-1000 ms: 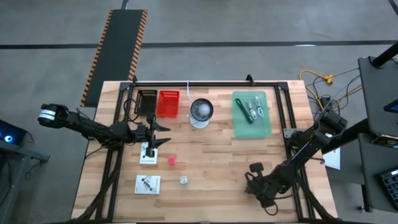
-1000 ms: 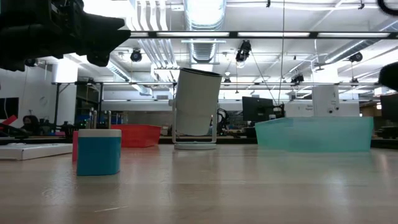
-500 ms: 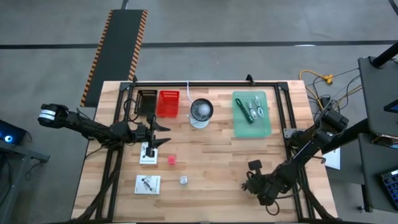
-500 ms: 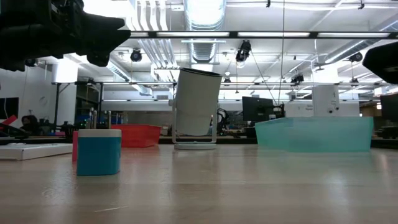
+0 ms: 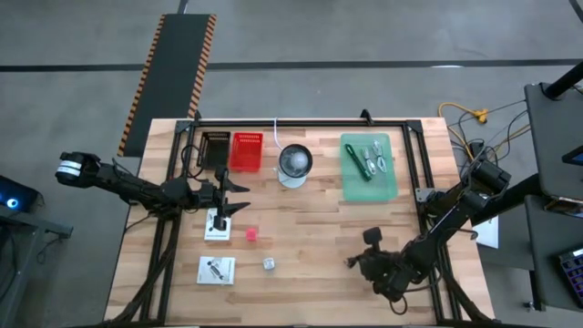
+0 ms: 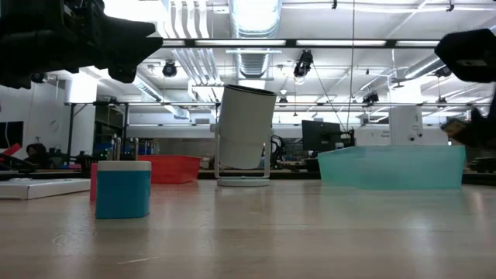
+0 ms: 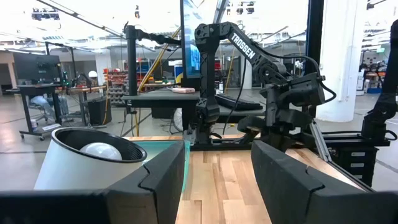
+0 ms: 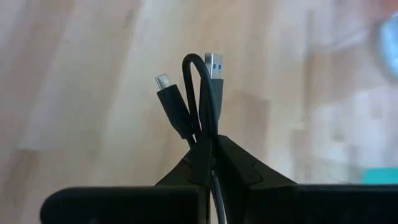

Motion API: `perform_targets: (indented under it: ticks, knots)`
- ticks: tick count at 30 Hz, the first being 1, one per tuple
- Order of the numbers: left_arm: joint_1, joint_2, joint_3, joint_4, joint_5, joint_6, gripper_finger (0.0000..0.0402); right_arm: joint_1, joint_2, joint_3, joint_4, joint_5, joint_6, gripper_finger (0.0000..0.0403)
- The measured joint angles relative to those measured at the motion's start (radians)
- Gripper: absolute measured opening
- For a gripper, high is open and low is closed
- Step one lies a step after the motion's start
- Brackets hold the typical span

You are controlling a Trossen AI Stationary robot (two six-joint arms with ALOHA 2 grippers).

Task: Pick and place items into bin
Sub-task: Put the black charger cable into the green bin

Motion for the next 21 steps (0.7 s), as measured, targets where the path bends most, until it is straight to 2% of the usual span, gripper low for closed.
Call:
perform_targets:
  ticks: [4,9,15,21]
  knots:
    - [0.000,0.000,0.000,0.000,0.000,0.000,0.0171,0.000,0.000,0.000,-0.014,0.145,0.001,0.0008]
    - [0.000,0.000,0.000,0.000,0.000,0.000,0.0171,-0.006,-0.004,0.000,-0.020,0.267,-0.022,0.0008]
    - [0.000,0.000,0.000,0.000,0.000,0.000,0.0171,-0.047,-0.042,0.000,-0.073,0.324,-0.038,0.0008]
    - [0.000,0.000,0.000,0.000,0.000,0.000,0.0171,-0.099,-0.104,-0.011,-0.118,0.326,-0.055,0.0008]
